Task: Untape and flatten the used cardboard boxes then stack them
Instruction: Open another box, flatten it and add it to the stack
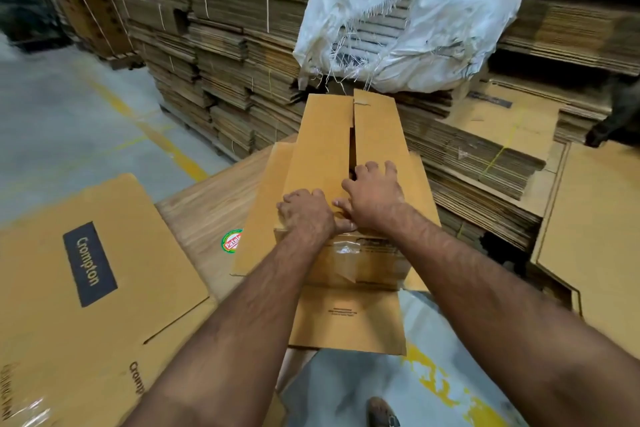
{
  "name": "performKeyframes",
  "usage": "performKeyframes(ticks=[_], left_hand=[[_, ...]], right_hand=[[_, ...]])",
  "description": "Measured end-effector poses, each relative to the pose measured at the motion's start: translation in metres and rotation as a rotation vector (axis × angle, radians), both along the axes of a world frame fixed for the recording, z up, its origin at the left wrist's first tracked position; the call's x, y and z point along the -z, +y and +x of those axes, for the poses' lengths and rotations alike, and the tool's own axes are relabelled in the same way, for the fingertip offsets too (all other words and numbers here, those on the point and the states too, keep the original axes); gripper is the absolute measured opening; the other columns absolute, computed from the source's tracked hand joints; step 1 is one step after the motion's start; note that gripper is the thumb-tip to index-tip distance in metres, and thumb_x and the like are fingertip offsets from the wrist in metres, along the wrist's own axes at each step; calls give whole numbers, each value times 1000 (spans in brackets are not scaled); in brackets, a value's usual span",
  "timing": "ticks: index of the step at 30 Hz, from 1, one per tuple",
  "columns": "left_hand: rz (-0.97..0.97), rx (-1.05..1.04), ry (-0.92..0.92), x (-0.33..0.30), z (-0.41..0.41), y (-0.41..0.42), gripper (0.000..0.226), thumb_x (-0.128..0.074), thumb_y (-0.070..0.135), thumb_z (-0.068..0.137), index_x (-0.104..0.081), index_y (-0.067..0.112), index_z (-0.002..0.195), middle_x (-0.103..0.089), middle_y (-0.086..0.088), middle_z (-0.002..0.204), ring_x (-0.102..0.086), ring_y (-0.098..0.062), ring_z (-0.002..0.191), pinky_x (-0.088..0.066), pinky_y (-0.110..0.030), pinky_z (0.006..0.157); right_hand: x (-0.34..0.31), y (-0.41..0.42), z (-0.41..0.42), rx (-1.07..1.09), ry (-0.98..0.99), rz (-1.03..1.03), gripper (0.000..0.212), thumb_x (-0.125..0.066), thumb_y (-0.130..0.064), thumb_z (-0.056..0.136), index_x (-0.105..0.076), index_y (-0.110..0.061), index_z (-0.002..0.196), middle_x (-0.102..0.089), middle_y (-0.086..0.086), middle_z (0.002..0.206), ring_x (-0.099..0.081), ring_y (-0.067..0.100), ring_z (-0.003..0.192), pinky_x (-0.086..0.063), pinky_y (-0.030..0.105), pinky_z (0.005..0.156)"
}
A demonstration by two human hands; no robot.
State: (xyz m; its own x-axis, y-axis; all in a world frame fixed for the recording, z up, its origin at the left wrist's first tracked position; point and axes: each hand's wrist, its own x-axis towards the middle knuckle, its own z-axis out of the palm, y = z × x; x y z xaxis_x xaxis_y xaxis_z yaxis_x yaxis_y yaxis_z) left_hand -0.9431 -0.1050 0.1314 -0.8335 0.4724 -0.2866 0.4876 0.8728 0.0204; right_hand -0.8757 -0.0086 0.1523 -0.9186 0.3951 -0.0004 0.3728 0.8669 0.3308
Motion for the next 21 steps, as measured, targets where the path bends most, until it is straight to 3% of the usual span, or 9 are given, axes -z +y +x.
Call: performKeyframes(ticks=[6, 11, 16, 21], left_hand=[[33, -97, -68, -3, -1, 12, 109, -72, 76, 59, -34, 13, 141, -32, -19, 145, -35, -39, 132, -39, -55, 103], [97, -123, -65, 0, -3, 14, 112, -71, 80, 56, -35, 13, 138, -30, -21, 145, -30, -44, 134, -32, -59, 107], [120, -112, -22, 3, -1, 14, 109, -61, 83, 64, -31, 11, 141, -26, -25, 148, -25, -48, 138, -29, -62, 109], [107, -107, -1, 2, 4, 16, 99, -57, 78, 72, -31, 11, 140, -25, -25, 147, -24, -49, 138, -28, -63, 107]], right_hand=[[-23, -3, 6, 77, 146, 4, 38, -43, -47, 99, -59, -23, 122, -58, 4, 122, -53, 26, 113, -40, 49, 92], [-71, 25, 34, 281, 293, 64, 25, -54, -35, 97, -64, -16, 110, -65, 6, 109, -58, 27, 105, -43, 46, 89], [-77, 68, 85, 558, 76, 50, 44, -47, -49, 98, -60, -14, 121, -60, 13, 124, -47, 32, 124, -39, 52, 104], [-25, 79, 111, 661, -49, -77, 91, -40, -77, 87, -38, -9, 147, -30, 21, 154, -30, 37, 140, -31, 57, 109]])
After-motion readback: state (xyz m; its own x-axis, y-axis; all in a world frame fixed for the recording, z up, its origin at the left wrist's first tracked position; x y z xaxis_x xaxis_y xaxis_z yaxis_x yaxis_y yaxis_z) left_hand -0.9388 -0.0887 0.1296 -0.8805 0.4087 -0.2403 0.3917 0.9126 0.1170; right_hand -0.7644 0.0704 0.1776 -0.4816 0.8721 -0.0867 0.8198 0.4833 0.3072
